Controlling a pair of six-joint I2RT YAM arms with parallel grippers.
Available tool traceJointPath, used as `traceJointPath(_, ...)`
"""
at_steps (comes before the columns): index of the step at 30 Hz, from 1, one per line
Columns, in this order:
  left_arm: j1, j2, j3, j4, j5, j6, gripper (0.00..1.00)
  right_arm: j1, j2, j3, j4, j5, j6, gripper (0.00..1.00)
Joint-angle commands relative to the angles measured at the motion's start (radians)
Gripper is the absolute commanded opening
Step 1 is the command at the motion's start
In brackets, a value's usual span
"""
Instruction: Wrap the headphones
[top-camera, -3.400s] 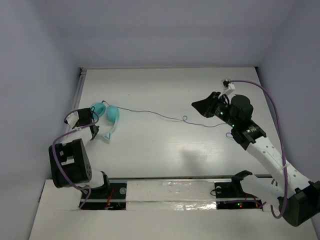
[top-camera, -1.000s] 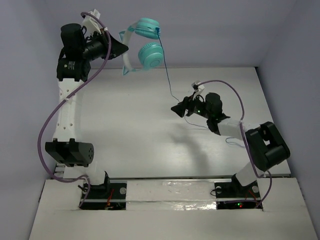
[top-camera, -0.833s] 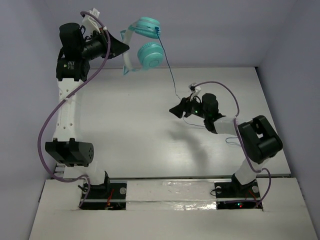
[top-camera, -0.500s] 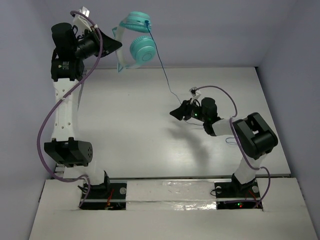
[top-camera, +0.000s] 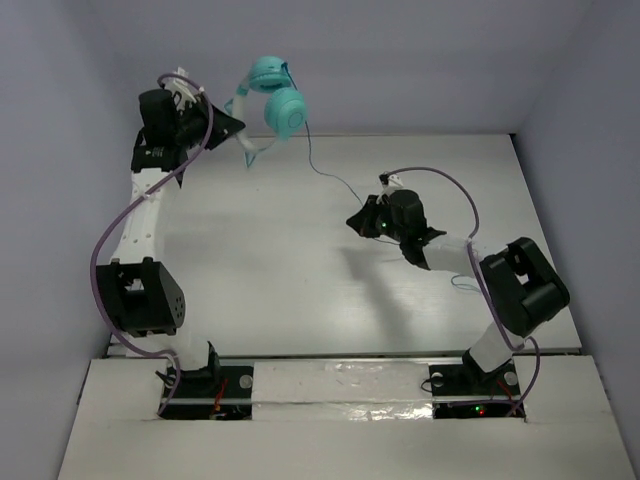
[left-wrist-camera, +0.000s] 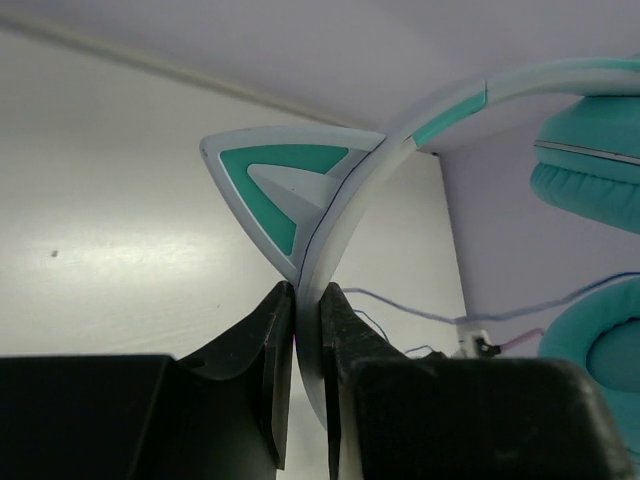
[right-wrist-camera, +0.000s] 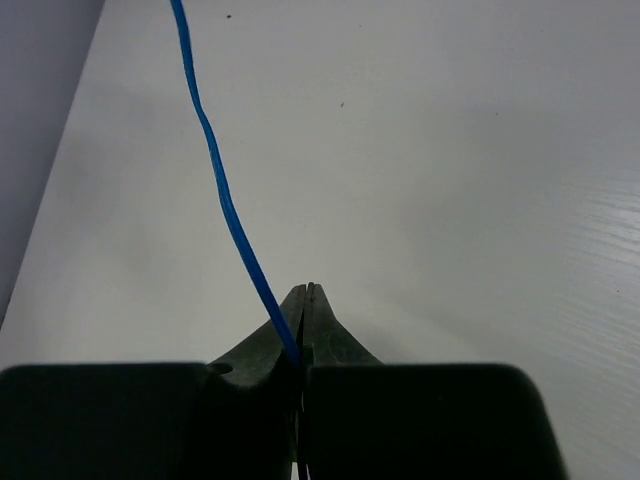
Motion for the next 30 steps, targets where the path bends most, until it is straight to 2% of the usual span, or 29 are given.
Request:
traceJointPath(1, -0.011, -0.094, -0.116, 0.189, -0.074, -0.094, 0.0, 0.027, -0.03, 0.073, -0.238, 0.155, -0.026, 0.0)
traceJointPath(8, -0.139, -0.137, -0.285, 0.237, -0.361, -0.076, 0.0, 0.25, -0.037, 0.223, -0.532, 0.342, -0.118, 0.0)
traceJointPath(13, -0.189, -0.124, -0.354, 0.241, -0.521, -0.02, 0.0, 0.404, -0.141, 0.276, -0.701, 0.402, -0.156, 0.0)
traceJointPath(19, -0.32, -0.097, -0.388, 0.235, -0.674, 0.062, 0.0, 0.485, -0.191, 0.42, -0.933, 0.477, -0.225, 0.0)
traceJointPath(24, -0.37, -0.103, -0.489, 0.319, -0.641, 0.128, 0.0, 0.496, -0.28, 0.477, -1.006, 0.524, -0.273, 0.0)
traceJointPath(30, -0.465, -0.1, -0.532, 0.329, -0.578, 0.231, 0.0, 0.496, -0.269, 0.581, -1.086, 0.656, -0.354, 0.0)
